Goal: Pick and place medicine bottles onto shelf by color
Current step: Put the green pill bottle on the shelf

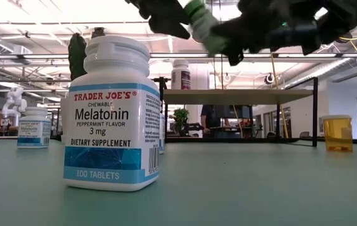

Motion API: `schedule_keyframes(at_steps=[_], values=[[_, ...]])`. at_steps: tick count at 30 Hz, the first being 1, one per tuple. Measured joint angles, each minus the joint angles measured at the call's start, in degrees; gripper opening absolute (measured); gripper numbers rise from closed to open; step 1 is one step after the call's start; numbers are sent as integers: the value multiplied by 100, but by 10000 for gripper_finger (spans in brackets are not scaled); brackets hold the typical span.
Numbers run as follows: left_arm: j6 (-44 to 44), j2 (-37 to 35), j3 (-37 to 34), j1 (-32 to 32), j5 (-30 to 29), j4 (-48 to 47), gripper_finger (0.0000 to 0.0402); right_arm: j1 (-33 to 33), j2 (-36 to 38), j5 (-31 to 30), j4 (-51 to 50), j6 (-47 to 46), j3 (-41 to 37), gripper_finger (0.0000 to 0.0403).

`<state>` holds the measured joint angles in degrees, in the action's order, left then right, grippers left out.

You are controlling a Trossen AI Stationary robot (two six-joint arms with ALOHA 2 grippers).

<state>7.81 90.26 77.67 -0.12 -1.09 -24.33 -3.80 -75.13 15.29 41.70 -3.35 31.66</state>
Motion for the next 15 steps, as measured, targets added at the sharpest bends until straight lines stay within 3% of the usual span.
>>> schedule_keyframes(at_steps=[2,6,12,15], values=[[205,0,0,-61,-6,54,340,-117,63,471,646,-222,-270,210],[485,0,-40,-202,-11,595,336,-233,55,675,1568,-410,-729,210],[1077,2,-214,-346,-5,1648,312,-261,52,1120,2017,-468,-993,210],[1279,56,-217,-309,291,1941,302,-257,59,1352,2094,-495,-996,210]])
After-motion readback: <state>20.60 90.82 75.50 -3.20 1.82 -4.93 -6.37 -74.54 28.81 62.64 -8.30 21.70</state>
